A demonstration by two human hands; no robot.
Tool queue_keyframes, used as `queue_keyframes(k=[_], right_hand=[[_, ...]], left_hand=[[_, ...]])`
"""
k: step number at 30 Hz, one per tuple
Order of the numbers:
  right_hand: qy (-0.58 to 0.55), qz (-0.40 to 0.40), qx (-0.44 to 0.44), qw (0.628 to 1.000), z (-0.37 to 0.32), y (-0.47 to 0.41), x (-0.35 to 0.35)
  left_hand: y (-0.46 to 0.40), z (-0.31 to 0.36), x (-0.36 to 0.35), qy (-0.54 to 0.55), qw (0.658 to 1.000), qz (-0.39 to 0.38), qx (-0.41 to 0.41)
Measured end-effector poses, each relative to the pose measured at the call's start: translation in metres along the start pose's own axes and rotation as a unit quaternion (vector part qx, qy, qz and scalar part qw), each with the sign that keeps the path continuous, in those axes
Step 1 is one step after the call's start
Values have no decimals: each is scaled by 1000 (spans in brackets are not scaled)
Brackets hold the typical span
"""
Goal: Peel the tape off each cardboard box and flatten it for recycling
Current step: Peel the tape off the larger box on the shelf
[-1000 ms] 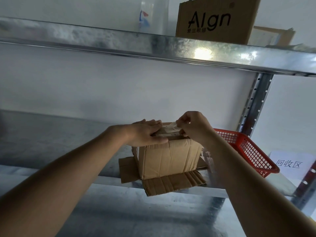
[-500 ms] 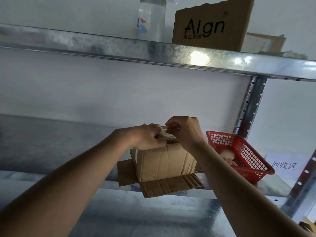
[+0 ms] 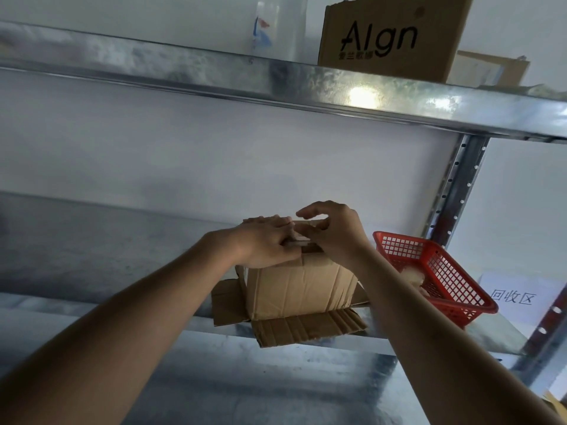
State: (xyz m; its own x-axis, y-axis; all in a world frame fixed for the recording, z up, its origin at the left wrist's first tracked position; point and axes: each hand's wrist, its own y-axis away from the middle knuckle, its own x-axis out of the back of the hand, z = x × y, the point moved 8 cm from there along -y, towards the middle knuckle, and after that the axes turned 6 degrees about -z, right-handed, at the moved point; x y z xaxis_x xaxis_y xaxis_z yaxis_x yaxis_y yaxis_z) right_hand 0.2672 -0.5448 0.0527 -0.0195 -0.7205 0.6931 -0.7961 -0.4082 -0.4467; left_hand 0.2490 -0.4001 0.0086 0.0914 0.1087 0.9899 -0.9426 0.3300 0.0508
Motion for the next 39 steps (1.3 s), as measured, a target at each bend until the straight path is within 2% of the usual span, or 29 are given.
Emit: queue_keyframes(k=[4,7,11,14,17,23,28,35,39], right_hand=[[66,-57,-9,996,3,-5,-18],[64,-42,-6,997,2,-7,-18],[-17,-20,-35,999,7,-7,-17],[-22,-18,-23,999,4,-6,-17],[14,18,-14,1000,5,-5,-3],[94,4,38,995,1,-9,3],[151,-58,118,980,-16,-8,-12],[209,-118,11,971,2,-15,-18],[231,-90,-17,969,2,-13,-12]], left_hand=[[-1,0,-2,-5,1000,-9,0],[-3,-2,-2,-7,1000,-14,4],[-3,-1,-1,3,1000,-7,-3],[-1,0,1,14,1000,-4,-7],[0,1,2,10,1000,-1,-6],[-2,-2,0,-20,1000,-6,11],[-3,-3,-3,-28,999,-12,9],[-3,-4,-3,-32,999,-5,9],[-3,-5,-5,-32,999,-11,13]])
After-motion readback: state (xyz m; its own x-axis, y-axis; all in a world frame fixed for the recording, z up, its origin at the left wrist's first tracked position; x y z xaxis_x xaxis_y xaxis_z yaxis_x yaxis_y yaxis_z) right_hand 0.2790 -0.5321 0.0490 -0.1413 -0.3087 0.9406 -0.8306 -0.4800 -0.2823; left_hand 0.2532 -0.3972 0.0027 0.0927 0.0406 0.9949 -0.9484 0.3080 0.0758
